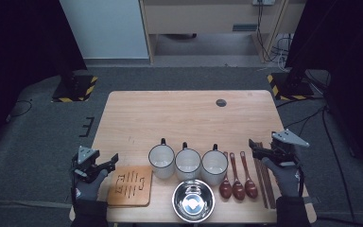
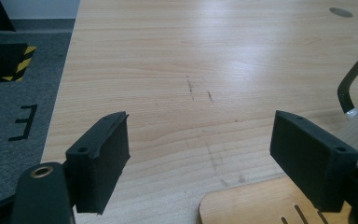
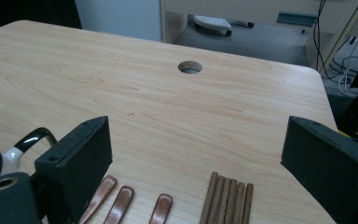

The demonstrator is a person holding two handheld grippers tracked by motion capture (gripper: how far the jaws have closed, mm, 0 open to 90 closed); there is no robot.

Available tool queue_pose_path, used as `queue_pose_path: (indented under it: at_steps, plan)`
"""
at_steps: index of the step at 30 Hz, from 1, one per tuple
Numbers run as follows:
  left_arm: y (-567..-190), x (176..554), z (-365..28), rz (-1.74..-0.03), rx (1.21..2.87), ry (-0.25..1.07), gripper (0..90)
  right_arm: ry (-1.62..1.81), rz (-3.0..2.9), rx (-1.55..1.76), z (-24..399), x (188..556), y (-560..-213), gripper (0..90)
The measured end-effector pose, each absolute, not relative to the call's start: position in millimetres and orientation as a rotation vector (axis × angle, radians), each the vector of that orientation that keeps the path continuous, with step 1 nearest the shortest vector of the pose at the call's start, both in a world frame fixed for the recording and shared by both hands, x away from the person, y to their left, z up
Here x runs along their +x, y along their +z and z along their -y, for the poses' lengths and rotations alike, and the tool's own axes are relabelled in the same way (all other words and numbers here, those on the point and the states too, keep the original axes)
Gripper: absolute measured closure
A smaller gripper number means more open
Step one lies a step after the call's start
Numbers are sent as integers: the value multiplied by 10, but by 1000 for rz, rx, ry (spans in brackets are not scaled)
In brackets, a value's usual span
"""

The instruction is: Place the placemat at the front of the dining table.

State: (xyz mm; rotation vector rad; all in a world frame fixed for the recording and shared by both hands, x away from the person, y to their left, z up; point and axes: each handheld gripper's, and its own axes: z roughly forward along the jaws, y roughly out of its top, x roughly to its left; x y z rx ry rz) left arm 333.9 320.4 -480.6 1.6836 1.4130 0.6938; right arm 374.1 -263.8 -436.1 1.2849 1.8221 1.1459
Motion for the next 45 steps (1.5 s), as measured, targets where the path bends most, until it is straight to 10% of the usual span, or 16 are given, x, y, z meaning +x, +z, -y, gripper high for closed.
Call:
queue_pose_path:
  at_steps: [45]
  plan:
    - [-4872,3179,-3150,-1372,1747,660,188,1267,-1918,983,1048,3555,-3615,74]
